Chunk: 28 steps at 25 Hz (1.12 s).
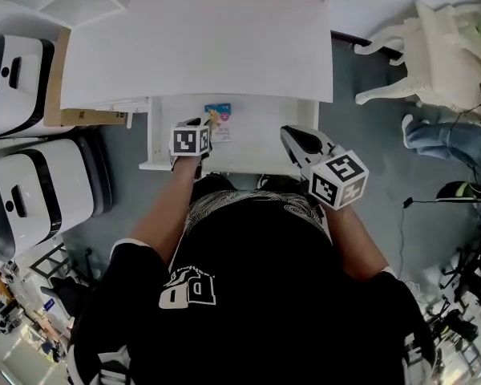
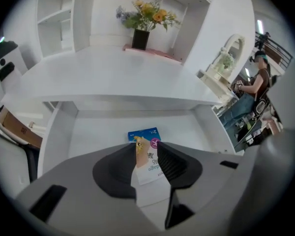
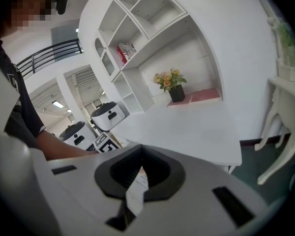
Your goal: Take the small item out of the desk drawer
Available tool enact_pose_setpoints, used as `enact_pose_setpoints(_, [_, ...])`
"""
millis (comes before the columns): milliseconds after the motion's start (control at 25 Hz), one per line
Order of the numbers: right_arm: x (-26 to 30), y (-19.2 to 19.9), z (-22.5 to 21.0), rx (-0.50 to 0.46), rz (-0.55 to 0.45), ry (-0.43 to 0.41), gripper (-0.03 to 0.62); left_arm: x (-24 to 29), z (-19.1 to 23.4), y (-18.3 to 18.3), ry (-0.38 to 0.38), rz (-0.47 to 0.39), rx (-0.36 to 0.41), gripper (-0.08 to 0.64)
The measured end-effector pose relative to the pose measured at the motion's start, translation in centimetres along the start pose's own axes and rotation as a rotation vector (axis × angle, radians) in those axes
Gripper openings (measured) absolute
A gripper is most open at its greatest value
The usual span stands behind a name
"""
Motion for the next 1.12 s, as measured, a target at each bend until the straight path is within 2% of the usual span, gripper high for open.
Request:
enact_pose_setpoints(160, [-0.8, 0.2, -1.3, 0.007, 0.004, 0.008, 0.009, 2.2, -0.8, 0.2, 0.03, 0.055, -0.088, 0.202])
enact_pose_setpoints(400, [-2.4, 0.6, -3.2, 0.023, 0.012, 0.041, 0.009, 5.2, -1.3, 0.3, 0.022, 0.118, -0.151, 0.271])
enact_pose_setpoints(560, [-3.7, 0.6, -4.2, 0.022, 0.021, 0.062, 0.009, 6.6, -1.5, 0.1, -0.033, 0.145, -0.144, 0.338])
enact_pose_setpoints(760, [-4.6, 0.5, -4.9, 0.045, 0.01, 0.09, 0.009, 8.0, -1.6, 0.1, -0.098, 0.187, -0.097, 0.389])
enact_pose_setpoints(1120, [-5.4, 0.8, -6.2, 0.06, 0.016, 0.125, 0.009, 10.7, -1.4, 1.0, -0.122, 0.279, -0.116, 0.399])
Point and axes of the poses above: the fingertips, and each gripper's own axes: x forward along the fingers, z to its left, y out of its underside, the point moved 6 cm from there along -x, backward along the fingers, and after that the axes turned 4 degrees about -y, right-handed, at the moved point
